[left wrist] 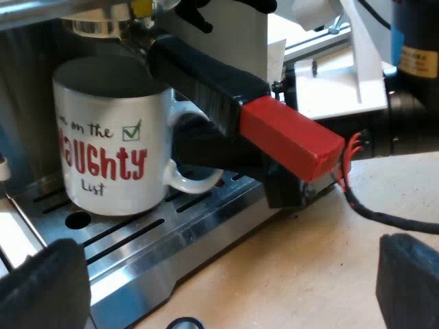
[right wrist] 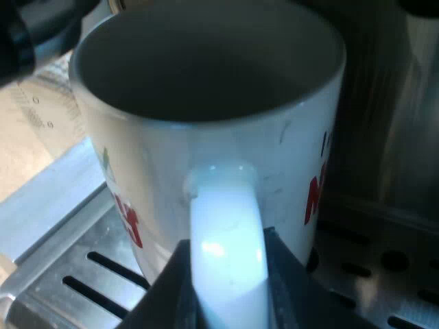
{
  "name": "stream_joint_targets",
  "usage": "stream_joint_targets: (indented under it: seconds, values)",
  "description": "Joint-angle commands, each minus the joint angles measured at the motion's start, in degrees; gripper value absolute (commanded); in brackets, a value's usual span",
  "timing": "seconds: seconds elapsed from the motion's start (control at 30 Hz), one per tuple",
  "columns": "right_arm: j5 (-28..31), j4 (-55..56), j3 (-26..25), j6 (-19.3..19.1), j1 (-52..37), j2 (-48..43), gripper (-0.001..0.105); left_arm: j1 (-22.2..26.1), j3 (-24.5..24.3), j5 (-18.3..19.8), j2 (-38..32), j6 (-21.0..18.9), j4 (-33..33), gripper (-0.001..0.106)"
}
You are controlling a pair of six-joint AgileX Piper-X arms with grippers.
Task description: Remove mug from coffee machine
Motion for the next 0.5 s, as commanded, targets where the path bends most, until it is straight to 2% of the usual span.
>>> stream_joint_targets:
  seconds: [0.03, 0.2, 0.33, 0.5]
  values:
    - [-0.2, 4.2, -0.5, -0.5, 0.7, -2.7, 0.000, -0.3, -0.2, 0.3, 0.1, -0.5, -1.0, 0.086]
    - [1.9, 8.4, 0.0, -0.5, 2.0, -5.8, 0.000, -0.3, -0.2, 0.3, 0.1, -0.5, -1.0, 0.086]
    - [2.6, 9.2, 2.3, -0.6, 3.3, -9.1, 0.000, -0.3, -0.2, 0.3, 0.1, -0.5, -1.0, 0.086]
    - [6.3, 9.2, 6.0, -0.6, 5.2, -12.7, 0.000, -0.3, -0.2, 0.5, 0.1, -0.5, -1.0, 0.086]
